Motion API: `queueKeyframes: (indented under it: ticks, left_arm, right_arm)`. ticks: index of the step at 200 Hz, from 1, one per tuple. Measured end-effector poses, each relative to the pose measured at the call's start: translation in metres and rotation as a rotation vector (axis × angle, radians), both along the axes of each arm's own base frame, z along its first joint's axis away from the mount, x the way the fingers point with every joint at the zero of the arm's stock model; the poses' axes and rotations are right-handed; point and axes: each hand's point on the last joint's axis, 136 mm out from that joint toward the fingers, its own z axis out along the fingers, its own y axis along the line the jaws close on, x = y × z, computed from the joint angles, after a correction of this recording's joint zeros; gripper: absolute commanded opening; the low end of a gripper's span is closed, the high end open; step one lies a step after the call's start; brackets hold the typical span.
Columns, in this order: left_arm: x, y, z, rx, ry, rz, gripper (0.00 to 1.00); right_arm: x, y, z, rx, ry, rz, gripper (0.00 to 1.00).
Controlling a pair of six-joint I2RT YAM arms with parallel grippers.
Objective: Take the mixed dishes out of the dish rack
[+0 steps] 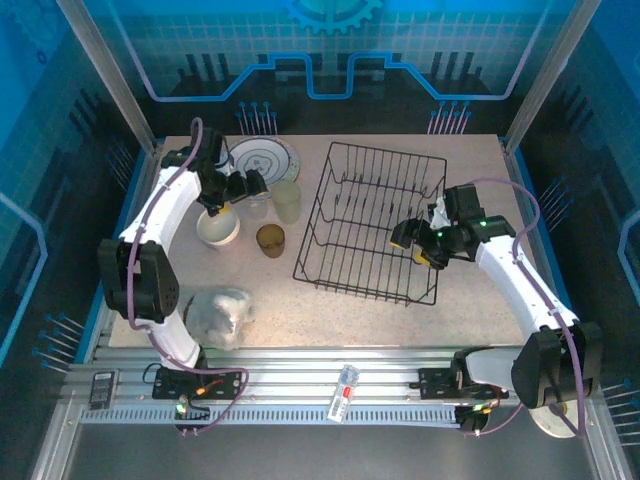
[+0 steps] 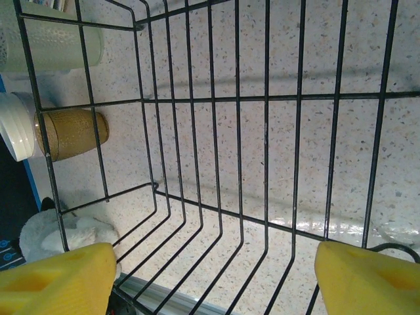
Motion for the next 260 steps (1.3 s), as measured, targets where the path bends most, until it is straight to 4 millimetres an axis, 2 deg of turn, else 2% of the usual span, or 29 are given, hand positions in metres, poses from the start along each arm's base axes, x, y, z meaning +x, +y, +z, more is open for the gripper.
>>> queueKeyframes:
  ticks: [20, 46, 74, 120, 155, 181, 198, 233, 260]
  left_arm:
    - [0.000, -0.006, 0.006, -0.030, -0.037, -0.015, 0.99]
    - [-0.006, -0.018, 0.010, -0.070, -0.073, -0.047, 0.99]
    - [-0.017, -0.033, 0.027, -0.114, -0.142, -0.092, 0.99]
    - [-0.035, -0.051, 0.076, -0.189, -0.315, -0.164, 0.99]
    - [-0.063, -0.061, 0.109, -0.216, -0.430, -0.222, 0.99]
    - [-0.077, -0.057, 0.133, -0.195, -0.510, -0.234, 0.99]
    - [-0.084, -0.049, 0.139, -0.156, -0.545, -0.210, 0.99]
    - [-0.093, -0.018, 0.129, -0.017, -0.575, -0.090, 0.99]
    - [-0.096, 0.002, 0.106, 0.089, -0.620, -0.037, 0.99]
  right_arm:
    - [0.001, 0.000, 0.000, 0.001, 0.000, -0.005, 0.79]
    - [0.001, 0.000, 0.003, 0.000, -0.014, -0.003, 1.00]
    - [0.001, 0.000, 0.017, 0.012, -0.074, -0.005, 1.00]
    - [-0.004, -0.004, 0.040, 0.010, -0.168, -0.015, 1.00]
    - [-0.010, -0.019, 0.054, -0.054, -0.252, -0.064, 1.00]
    - [-0.016, -0.037, 0.067, -0.126, -0.334, -0.126, 1.00]
    - [-0.018, -0.052, 0.075, -0.185, -0.384, -0.179, 1.00]
    - [-0.019, -0.076, 0.082, -0.292, -0.442, -0.258, 1.00]
    - [-0.017, -0.084, 0.081, -0.349, -0.482, -0.255, 1.00]
